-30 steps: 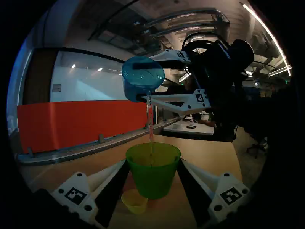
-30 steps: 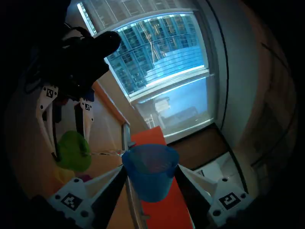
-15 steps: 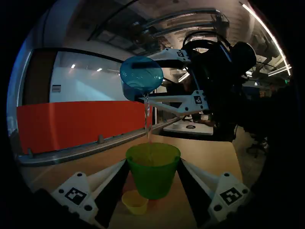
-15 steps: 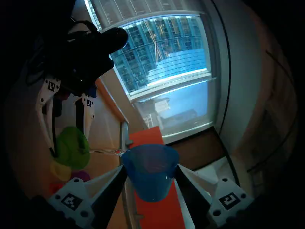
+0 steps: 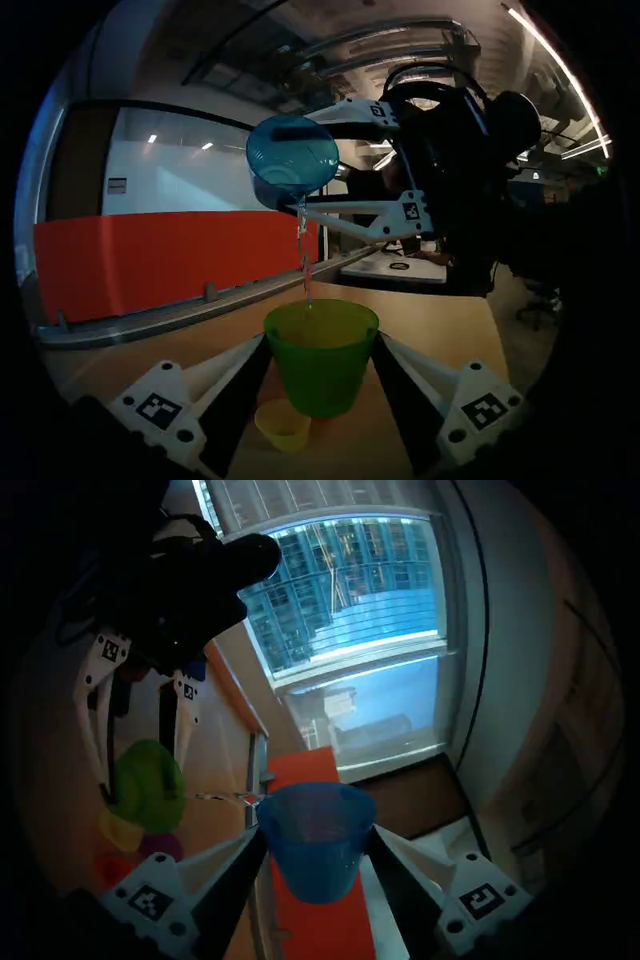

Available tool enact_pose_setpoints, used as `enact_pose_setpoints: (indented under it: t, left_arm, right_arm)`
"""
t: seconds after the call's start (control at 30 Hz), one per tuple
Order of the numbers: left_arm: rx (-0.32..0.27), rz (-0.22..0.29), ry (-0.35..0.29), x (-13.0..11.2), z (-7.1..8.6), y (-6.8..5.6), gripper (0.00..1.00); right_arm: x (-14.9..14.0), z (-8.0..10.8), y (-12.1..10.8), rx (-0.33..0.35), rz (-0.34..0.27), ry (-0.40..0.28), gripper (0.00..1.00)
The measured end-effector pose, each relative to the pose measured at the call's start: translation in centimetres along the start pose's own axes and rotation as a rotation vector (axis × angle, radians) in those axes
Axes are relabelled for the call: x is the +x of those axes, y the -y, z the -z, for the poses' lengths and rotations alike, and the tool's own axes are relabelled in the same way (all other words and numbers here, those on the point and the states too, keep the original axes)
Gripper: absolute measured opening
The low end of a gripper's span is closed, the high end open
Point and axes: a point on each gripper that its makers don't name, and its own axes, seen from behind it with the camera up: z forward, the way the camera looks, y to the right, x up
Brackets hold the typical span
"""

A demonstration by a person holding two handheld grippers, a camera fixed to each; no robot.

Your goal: Pour water

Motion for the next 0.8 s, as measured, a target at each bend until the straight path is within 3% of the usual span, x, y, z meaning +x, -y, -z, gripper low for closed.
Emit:
enact_pose_setpoints:
  t: [0.8]
  left_arm:
    - [0.006,0.004,0.004,-0.30,-0.41,0.60,0.85]
  right_arm:
    - [-0.07,-0.82,-0.40,-0.019,0.126,0.002,0.87]
